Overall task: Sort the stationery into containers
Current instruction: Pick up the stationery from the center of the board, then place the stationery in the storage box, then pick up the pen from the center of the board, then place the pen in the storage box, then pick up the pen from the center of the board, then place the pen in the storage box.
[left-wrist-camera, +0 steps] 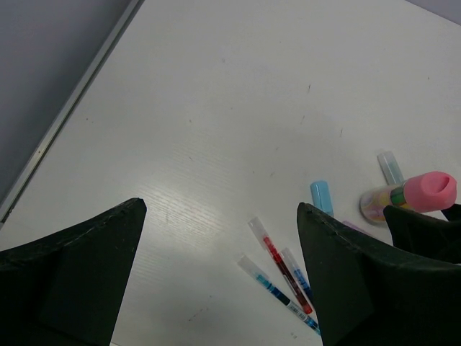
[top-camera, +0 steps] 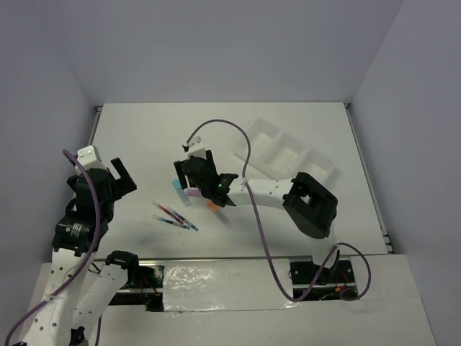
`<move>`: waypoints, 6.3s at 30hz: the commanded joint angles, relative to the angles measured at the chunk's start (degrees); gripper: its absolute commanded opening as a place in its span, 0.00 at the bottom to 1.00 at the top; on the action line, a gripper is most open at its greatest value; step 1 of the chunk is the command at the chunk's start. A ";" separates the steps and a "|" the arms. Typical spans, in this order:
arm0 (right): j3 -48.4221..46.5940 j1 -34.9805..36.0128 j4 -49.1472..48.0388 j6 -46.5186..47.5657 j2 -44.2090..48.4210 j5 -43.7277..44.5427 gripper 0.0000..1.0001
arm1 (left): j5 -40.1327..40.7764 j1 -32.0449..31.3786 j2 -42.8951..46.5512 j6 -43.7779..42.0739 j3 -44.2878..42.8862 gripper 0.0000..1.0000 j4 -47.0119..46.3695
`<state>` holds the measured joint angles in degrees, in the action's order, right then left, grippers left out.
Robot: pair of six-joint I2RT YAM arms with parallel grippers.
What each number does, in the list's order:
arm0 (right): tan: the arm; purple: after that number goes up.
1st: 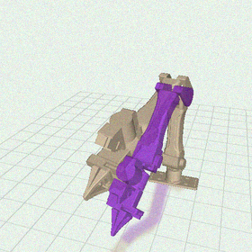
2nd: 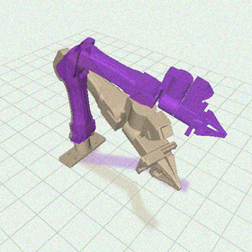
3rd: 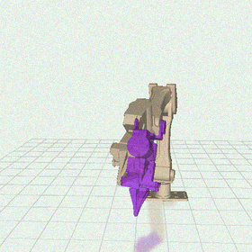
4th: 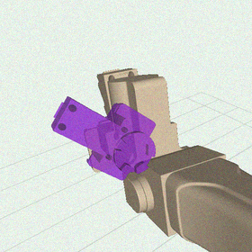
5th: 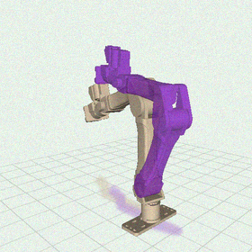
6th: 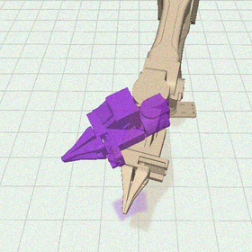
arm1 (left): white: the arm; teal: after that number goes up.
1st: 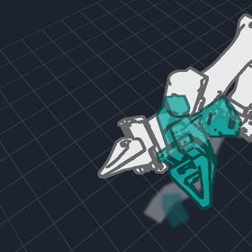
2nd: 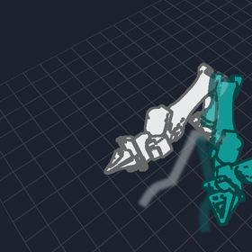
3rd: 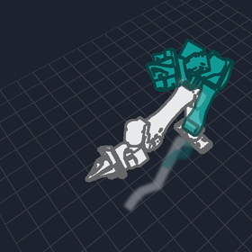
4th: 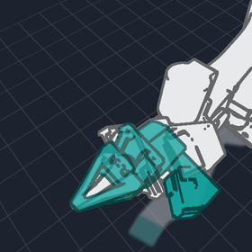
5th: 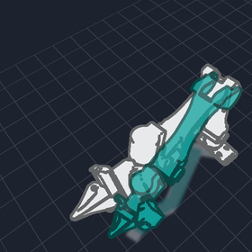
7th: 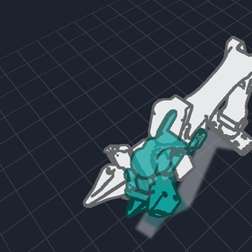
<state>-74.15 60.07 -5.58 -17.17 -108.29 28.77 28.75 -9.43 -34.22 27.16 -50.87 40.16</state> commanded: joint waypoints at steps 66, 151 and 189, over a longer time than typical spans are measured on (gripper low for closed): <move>-24.66 -35.84 39.07 4.85 5.10 -30.90 0.99 | -5.11 1.70 -1.73 -2.02 0.33 0.99 -4.13; 12.19 0.30 20.96 -0.85 3.09 -12.69 0.23 | -9.06 0.91 -11.04 -2.29 -0.01 0.99 -4.13; 18.61 -49.89 33.08 -1.99 42.10 -12.52 0.93 | -3.79 -18.43 -55.07 26.63 -5.55 0.94 -12.56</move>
<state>-52.31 7.73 25.87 -20.45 -70.22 16.49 22.39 -27.59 -87.50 51.70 -55.00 27.79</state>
